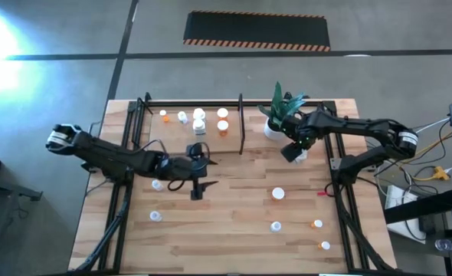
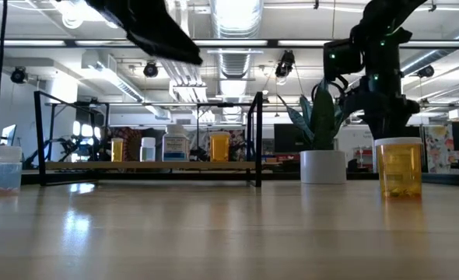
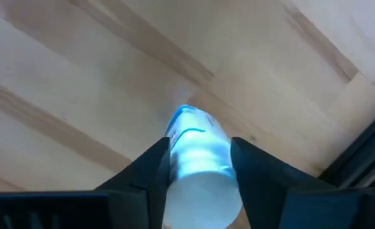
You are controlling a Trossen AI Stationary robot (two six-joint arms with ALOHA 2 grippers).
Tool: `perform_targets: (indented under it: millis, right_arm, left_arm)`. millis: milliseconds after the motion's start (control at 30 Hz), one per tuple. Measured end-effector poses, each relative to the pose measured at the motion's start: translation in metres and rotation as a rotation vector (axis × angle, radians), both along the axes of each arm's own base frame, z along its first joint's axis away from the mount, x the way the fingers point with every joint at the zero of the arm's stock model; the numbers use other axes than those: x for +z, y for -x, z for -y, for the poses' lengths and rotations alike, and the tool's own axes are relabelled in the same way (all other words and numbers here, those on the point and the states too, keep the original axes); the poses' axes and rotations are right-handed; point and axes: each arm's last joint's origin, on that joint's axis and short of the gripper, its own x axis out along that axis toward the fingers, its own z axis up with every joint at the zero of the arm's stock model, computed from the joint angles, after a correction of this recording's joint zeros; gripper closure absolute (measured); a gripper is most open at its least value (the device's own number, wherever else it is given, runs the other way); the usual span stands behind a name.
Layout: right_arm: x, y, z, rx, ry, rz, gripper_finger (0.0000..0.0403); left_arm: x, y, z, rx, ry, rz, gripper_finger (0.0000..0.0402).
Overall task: Pick and place medicine bottles onto shelf by color
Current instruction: Put the white blue medicine container on the shelf
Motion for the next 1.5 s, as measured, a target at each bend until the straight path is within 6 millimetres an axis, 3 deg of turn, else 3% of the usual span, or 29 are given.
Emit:
perform_targets:
  millis: [267,433,533,667,833,1067,1233,1500]
  right_arm:
    - [0.038,-0.044,-0.037,0.177,0.008,0.156,0.0299]
    - [0.067,-0.080,-0.067,0.363,0.046,0.234,0.0348]
    - [0.078,-0.088,-0.077,0.503,0.066,0.172,0.0365]
    - [0.087,-0.082,-0.079,0.590,0.057,0.045,0.0365]
    - [0.083,-0.067,-0.075,0.580,0.008,-0.091,0.0331]
    - [0.058,-0.037,-0.076,0.576,-0.030,-0.188,0.0243]
    - [0.042,-0.022,-0.067,0.552,-0.011,-0.132,0.0187]
    - [0.014,-0.015,-0.046,0.526,0.045,-0.089,0.0159]
  left_arm:
    - [0.033,0.030,0.031,-0.096,0.118,0.125,0.0123]
    - [0.038,0.050,0.043,-0.059,0.110,0.139,0.0123]
    - [0.036,0.057,0.047,-0.026,0.091,0.125,0.0123]
    - [0.032,0.059,0.049,-0.013,0.089,0.094,0.0123]
    - [0.023,0.055,0.051,-0.011,0.066,0.053,0.0123]
    - [0.010,0.050,0.054,-0.010,0.040,0.007,0.0123]
    - [0.007,0.048,0.055,-0.011,0.034,-0.004,0.0123]
    - [0.007,0.048,0.055,-0.011,0.034,-0.004,0.0123]
